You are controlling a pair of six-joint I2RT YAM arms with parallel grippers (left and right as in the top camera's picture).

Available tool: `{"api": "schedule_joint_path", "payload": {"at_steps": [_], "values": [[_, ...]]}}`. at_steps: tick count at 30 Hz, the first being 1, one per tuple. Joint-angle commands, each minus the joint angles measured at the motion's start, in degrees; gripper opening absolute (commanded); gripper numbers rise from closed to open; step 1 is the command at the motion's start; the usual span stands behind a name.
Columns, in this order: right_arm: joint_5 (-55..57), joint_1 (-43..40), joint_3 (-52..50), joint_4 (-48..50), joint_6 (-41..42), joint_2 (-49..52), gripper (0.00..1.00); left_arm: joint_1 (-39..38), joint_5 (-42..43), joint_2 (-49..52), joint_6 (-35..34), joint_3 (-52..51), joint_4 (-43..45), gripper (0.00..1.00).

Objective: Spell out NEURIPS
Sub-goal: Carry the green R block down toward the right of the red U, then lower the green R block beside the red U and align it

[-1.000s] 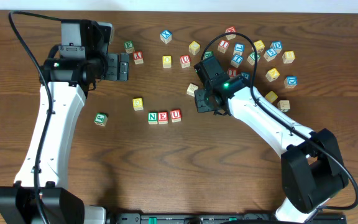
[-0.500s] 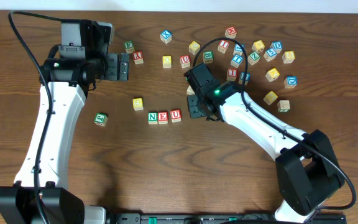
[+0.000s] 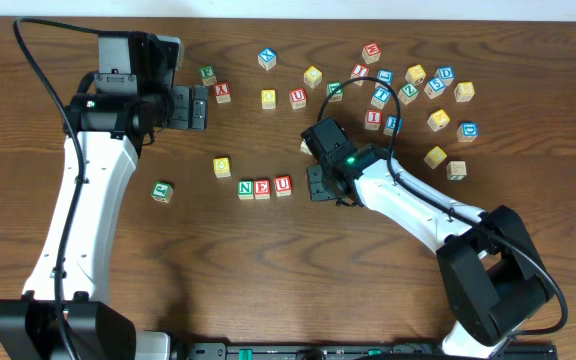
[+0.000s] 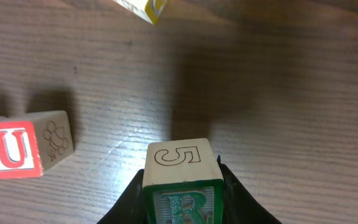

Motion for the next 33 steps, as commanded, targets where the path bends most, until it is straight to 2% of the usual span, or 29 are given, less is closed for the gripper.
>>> {"api": "schedule_joint_path", "payload": {"at_steps": [1,13,20,33], "values": [[0.5,1.0,-0.2,0.6,1.0,0.6,0.17,0.2,0.3,-0.2,0.6,1.5,0.0,0.98],[0.7,3.6,-0.3,4.1,1.0,1.8,0.16,0.2,0.3,-0.2,0.6,1.5,0.0,0.98],[0.0,3.9,-0.3,4.9,1.1,5.1,0.09,0.2,0.3,-0.2,0.6,1.5,0.0,0.98],[-0.9,3.9,-0.3,6.4,1.0,5.1,0.14,0.2,0.3,-0.2,0.6,1.5,0.0,0.98]]}}
